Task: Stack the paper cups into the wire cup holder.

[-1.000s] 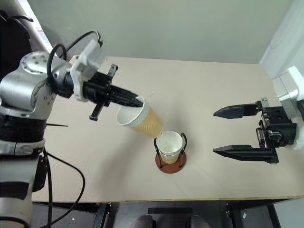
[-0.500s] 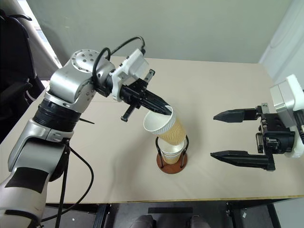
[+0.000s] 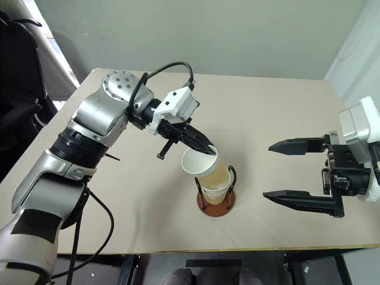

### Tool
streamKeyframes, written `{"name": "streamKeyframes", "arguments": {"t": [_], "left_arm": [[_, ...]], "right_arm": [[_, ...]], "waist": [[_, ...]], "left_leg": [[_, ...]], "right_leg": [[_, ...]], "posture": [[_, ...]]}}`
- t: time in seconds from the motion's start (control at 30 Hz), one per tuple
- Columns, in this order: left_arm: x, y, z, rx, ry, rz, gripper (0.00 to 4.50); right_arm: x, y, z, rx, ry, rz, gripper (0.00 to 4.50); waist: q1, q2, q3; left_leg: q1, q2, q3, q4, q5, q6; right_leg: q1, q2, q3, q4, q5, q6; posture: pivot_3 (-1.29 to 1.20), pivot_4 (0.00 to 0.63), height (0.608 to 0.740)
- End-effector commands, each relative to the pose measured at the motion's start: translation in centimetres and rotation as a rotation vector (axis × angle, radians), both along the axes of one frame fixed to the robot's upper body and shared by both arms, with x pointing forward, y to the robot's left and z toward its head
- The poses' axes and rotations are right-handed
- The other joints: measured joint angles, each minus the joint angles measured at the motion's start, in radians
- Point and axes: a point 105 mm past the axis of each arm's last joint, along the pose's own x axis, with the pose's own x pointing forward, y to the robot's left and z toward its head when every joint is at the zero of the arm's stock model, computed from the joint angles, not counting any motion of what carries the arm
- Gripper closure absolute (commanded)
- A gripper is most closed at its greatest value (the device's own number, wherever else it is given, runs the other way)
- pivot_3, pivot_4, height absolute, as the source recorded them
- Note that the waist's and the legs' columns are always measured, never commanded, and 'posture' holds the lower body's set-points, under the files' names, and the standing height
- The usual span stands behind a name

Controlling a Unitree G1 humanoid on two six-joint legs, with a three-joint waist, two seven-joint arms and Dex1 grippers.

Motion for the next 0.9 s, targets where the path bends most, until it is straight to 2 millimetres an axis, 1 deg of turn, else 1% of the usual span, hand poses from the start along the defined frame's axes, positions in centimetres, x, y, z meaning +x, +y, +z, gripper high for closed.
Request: {"name": "streamKeyframes", "arguments": {"t": [0.03,0.13,0.23,0.4,0.5,0.53,0.57,0.6,0.7,0.8,0.9], "left_arm": [[-1.0,0.2,-0.4,0.050,-0.024,-0.063,4.48],[-0.9,0.1,-0.6,0.057,-0.028,-0.060,4.48],[-0.9,-0.5,-0.6,0.041,-0.011,-0.061,3.85],[-0.8,-0.6,-0.4,0.034,-0.010,-0.058,2.20],[-0.7,-0.6,-0.3,0.016,-0.019,-0.057,1.09],[-0.6,-0.5,-0.1,0.010,-0.022,-0.050,0.81],[-0.6,-0.3,0.0,0.003,-0.025,-0.045,0.35],[-0.6,-0.1,0.0,-0.001,-0.026,-0.041,0.04],[-0.4,0.2,0.1,-0.012,-0.028,-0.026,0.01],[0.9,1.3,1.3,-0.113,-0.041,0.086,0.01],[1.3,4.3,3.4,-0.242,0.014,0.193,0.01]], "right_arm": [[-0.2,0.0,0.7,-0.002,-0.042,-0.007,0.00],[-0.2,0.0,0.6,-0.007,-0.038,-0.011,0.00],[-0.2,-0.1,0.4,-0.012,-0.030,-0.014,0.00],[-0.2,-0.2,0.2,-0.016,-0.023,-0.022,0.00],[-0.4,-0.2,-0.1,-0.015,-0.012,-0.025,0.00],[-0.4,-0.2,-0.2,-0.017,-0.009,-0.025,0.00],[-0.4,-0.1,-0.3,-0.019,-0.007,-0.025,0.00],[-0.4,-0.1,-0.3,-0.020,-0.006,-0.024,0.00],[-0.4,0.0,-0.3,-0.027,-0.003,-0.023,0.00],[-0.5,-0.2,-0.6,-0.053,0.001,-0.034,0.00],[-0.1,-1.3,-0.7,-0.058,0.020,-0.084,0.00]], "waist": [[0.000,0.000,0.000],[0.001,0.000,0.000],[0.001,0.000,0.000],[0.001,0.000,0.000],[0.001,0.000,0.000],[0.001,0.000,0.000],[0.001,0.000,0.000],[0.001,0.000,0.000],[0.001,0.000,0.000],[0.001,0.000,0.000],[0.000,0.000,0.000]], "left_leg": [[0.000,0.000,0.000,0.000,0.000,0.000],[0.000,0.000,0.000,0.000,0.000,0.000],[0.000,-0.001,0.000,0.001,0.000,0.001],[0.000,-0.001,0.001,0.001,0.000,0.001],[0.000,-0.002,0.001,0.001,0.000,0.001],[0.000,-0.002,0.001,0.001,0.000,0.001],[0.000,-0.002,0.001,0.001,0.000,0.001],[0.000,-0.002,0.001,0.001,-0.001,0.001],[0.000,-0.002,0.001,0.001,-0.001,0.001],[0.000,-0.002,0.001,0.001,-0.001,0.001],[0.000,-0.002,0.002,0.001,-0.001,0.001]], "right_leg": [[0.000,0.000,0.000,0.000,0.000,0.000],[0.000,0.000,0.000,0.000,0.000,0.000],[0.000,-0.001,0.000,0.000,0.000,0.000],[0.000,-0.002,0.001,0.000,0.000,0.001],[0.000,-0.002,0.001,0.000,0.000,0.001],[0.000,-0.002,0.001,0.000,0.000,0.001],[0.000,-0.002,0.001,0.000,0.000,0.001],[0.000,-0.002,0.001,0.000,0.000,0.001],[0.000,-0.002,0.001,0.000,0.000,0.001],[0.000,-0.002,0.001,0.000,0.000,0.001],[0.000,-0.002,0.001,0.000,0.000,0.001]], "posture": [[0.00,0.150,0.740],[0.00,0.150,0.740],[0.00,0.150,0.740],[0.00,0.150,0.740],[0.00,0.150,0.740],[0.00,0.150,0.740],[0.00,0.150,0.740],[0.00,0.150,0.740],[0.00,0.150,0.740],[0.00,0.150,0.740],[0.00,0.150,0.740]]}}
